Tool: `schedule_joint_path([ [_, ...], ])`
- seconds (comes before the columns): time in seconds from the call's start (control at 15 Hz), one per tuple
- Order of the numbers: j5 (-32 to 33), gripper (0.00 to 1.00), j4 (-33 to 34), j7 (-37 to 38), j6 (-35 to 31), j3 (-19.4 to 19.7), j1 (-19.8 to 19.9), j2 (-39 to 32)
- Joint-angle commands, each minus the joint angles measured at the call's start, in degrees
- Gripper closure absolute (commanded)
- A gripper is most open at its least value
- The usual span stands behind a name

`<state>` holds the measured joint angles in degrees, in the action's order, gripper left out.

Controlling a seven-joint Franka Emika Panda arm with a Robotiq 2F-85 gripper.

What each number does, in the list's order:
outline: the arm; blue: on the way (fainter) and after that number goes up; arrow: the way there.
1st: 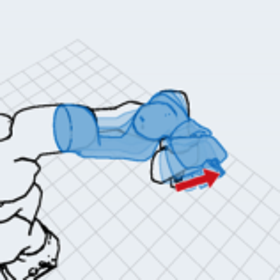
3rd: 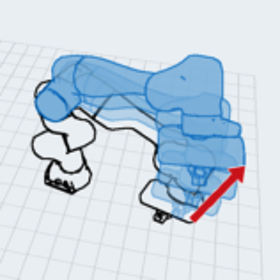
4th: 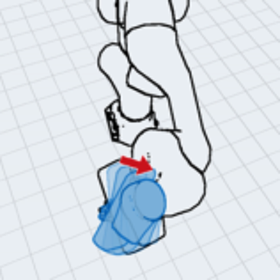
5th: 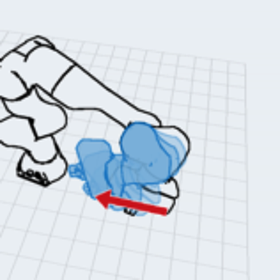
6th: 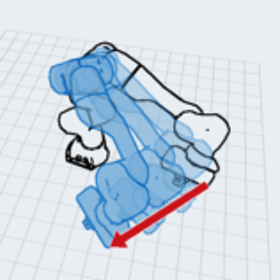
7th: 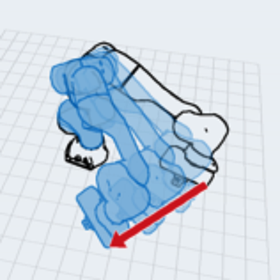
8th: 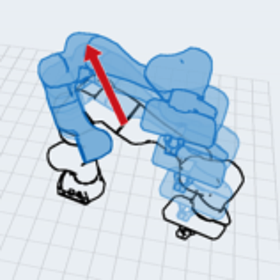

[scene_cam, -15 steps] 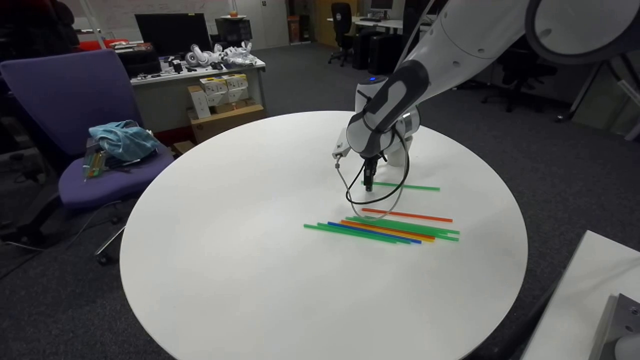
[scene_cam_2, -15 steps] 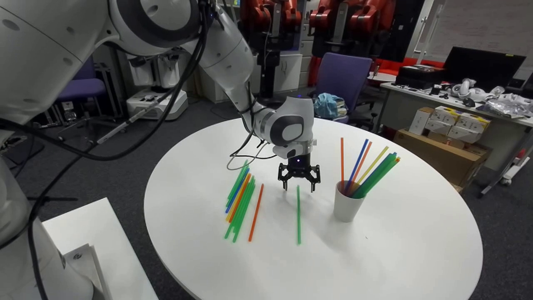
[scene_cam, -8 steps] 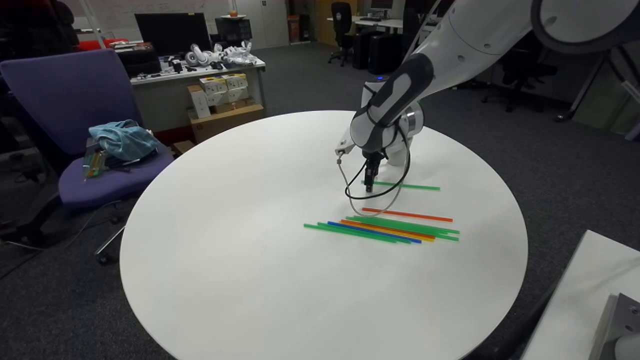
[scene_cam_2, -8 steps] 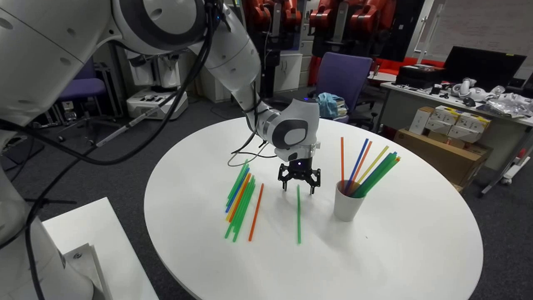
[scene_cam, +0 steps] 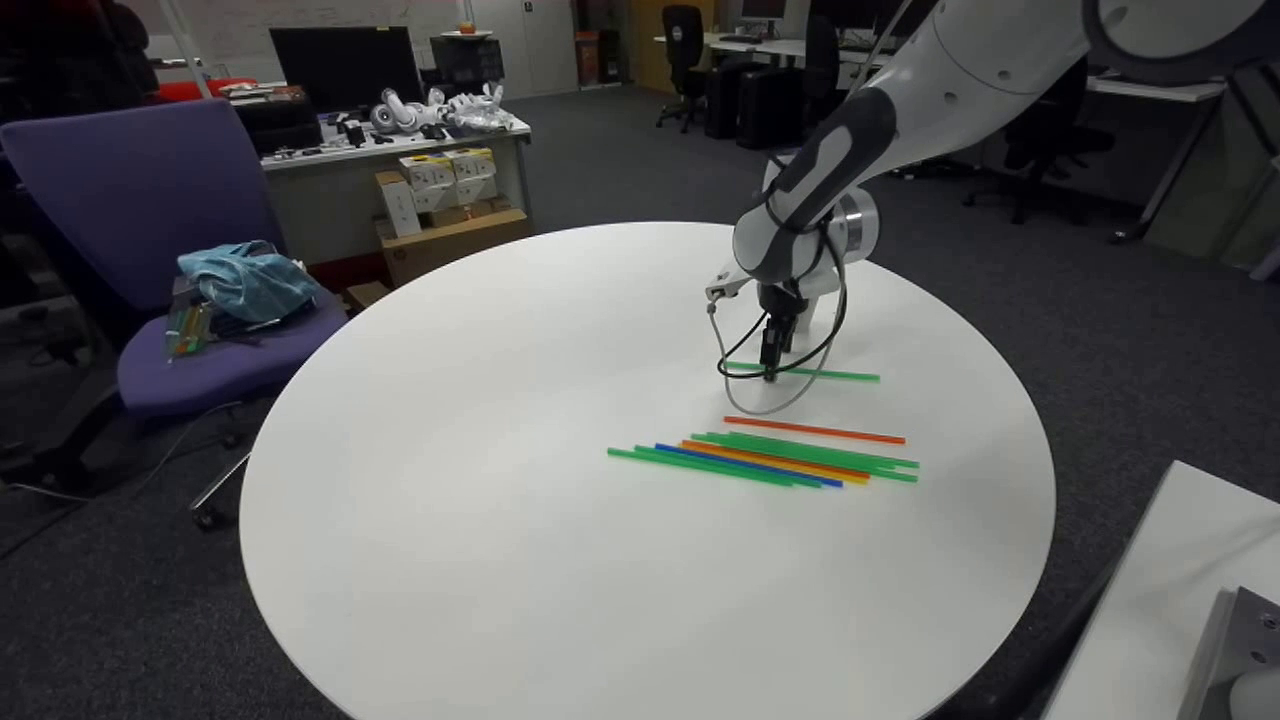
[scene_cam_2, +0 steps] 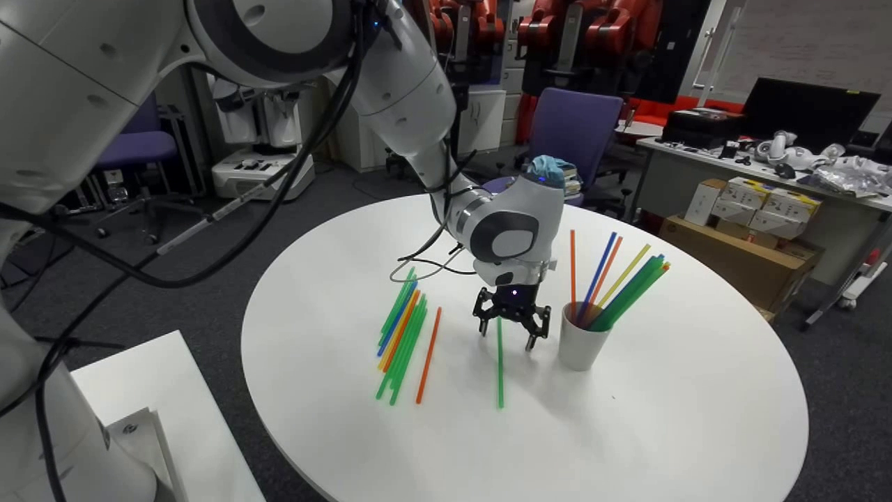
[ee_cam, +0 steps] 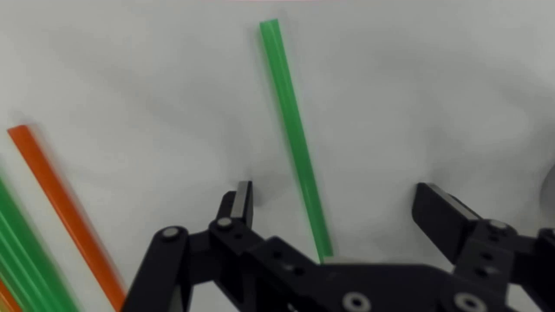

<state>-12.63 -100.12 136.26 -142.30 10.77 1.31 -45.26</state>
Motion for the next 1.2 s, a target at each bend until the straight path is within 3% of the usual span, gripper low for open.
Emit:
schedule_joint_path([
  [0.0,-2.6,0.00,-3.5,-2.9,2.9,-2.2,3.2,3.4],
  [1.13,-5.6,0.00,-8.1,-3.8,3.7,-5.9,2.8,5.1],
])
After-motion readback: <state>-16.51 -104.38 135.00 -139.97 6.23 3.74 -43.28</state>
